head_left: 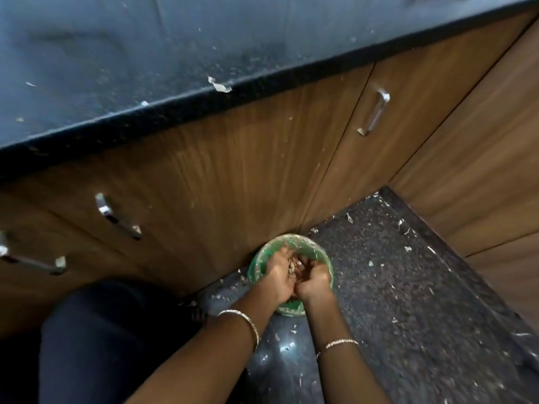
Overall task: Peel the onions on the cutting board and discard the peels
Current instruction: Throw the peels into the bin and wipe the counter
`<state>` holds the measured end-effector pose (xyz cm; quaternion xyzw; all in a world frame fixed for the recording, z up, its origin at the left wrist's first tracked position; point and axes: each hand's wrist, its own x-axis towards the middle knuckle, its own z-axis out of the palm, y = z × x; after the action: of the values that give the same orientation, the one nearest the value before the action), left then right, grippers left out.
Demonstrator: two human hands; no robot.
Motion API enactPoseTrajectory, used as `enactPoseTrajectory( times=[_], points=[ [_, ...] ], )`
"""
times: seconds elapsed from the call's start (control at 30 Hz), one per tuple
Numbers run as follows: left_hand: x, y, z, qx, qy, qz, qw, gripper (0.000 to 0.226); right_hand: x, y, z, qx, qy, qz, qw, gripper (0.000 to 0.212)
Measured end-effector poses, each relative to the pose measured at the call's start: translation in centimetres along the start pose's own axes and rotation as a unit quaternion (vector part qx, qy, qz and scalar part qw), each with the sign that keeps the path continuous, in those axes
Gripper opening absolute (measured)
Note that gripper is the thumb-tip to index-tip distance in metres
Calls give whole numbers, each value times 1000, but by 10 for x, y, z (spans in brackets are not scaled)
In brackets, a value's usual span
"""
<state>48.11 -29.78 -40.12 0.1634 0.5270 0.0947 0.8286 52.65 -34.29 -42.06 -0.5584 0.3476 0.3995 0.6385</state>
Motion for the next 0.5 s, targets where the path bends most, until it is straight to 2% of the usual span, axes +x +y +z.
enactPoseTrajectory(
  times=[0.13, 0.23, 0.37, 0.43, 0.5],
  points=[
    [18, 2, 8, 31, -18, -34, 999, 40, 38, -4, -7, 1, -13, 25, 1000, 45],
    [32, 3, 6, 57, -28, -47, 997, 62, 52, -8, -10, -11, -21, 18, 1000, 46],
    [54, 8, -1, 67, -26, -72, 995, 70, 69, -10, -4, -64, -25, 22, 997, 47],
    [61, 8, -5, 80, -16, -76, 994, 69, 60, -4, 1, -140, -36, -18, 989, 41],
    [64, 5, -12, 80, -31, -85, 993, 68, 40, 15, 1, -201, -68, -137, 968, 33]
  ],
)
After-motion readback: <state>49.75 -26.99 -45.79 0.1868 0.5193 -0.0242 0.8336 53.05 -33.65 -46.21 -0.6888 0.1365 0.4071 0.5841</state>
